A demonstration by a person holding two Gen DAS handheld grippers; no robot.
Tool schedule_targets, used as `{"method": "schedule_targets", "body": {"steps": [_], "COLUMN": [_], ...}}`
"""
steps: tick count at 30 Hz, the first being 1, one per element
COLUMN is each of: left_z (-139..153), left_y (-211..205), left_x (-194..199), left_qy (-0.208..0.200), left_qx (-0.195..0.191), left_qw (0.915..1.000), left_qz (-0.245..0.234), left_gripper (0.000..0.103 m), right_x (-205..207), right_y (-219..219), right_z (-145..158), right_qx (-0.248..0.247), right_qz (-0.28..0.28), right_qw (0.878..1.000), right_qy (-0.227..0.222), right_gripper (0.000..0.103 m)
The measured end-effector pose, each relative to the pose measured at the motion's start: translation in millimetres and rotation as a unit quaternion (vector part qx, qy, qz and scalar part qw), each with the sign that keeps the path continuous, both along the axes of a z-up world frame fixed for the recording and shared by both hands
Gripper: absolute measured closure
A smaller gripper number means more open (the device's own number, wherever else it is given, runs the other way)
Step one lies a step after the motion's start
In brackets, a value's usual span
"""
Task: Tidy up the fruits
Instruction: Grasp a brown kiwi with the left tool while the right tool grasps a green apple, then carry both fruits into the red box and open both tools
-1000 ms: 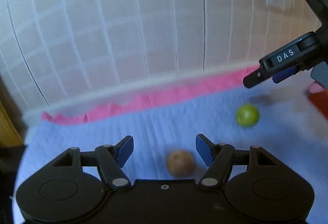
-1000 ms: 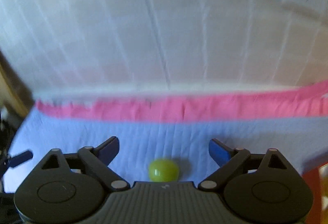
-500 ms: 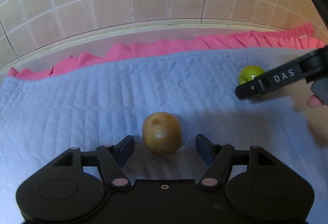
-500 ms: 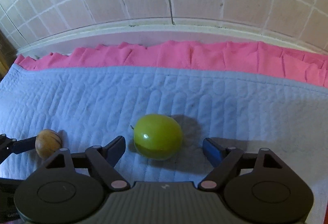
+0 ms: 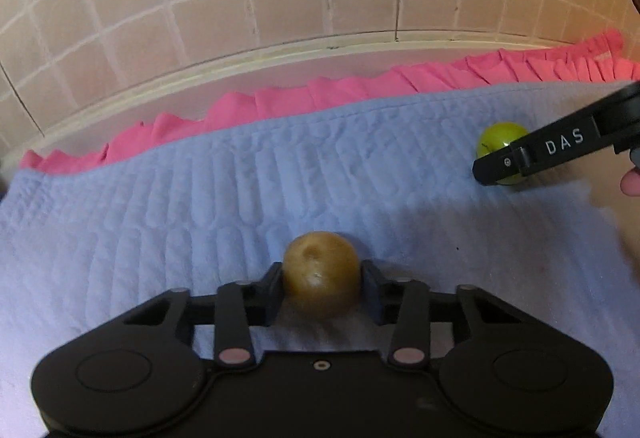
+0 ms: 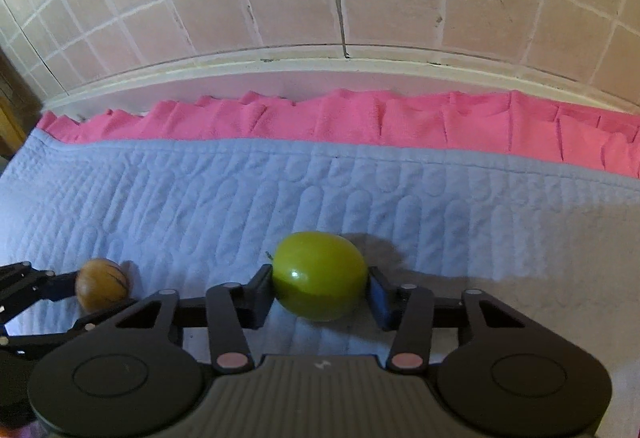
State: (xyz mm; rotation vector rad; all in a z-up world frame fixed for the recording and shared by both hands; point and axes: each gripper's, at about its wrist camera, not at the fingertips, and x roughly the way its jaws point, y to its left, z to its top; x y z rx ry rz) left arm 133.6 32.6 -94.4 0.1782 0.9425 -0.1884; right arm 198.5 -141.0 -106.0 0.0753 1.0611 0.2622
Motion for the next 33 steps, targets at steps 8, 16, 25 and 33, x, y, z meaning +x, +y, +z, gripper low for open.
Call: {"method": "schedule_targets", "body": {"steps": [8,16,25,33], "left_z": [32,79,113,138], "left_y": [-18,-66,-153,-233], "left_x": [-13,-35,-60,-65], "left_qy": [-0.036,-0.086,-0.127,-0.137], "left_qx": [0.000,-0.014,-0.022,-0.069], "left_qw": [0.9990,0.9926,0.9711,0.9468], "left_qz": [-0.025,-0.085,-0.201,-0.283], "left_gripper": [0.058,0.058,0.058,0.058], "right_x": [-20,-66,-136,-204], "right_y": [-23,-69,-150,-236], "right_z": [17,54,93,111], "right_qx": [0.033,0.054,0.062,0.048], "right_qz": [-0.039,-0.094,-0.189,-0.293], "right_qw": [0.999,0.993,0.975,0.946], "right_qy": [-0.004,-0.047,-0.104,-0.131], "right_gripper": [0.053,0.053,0.053,0.053]}}
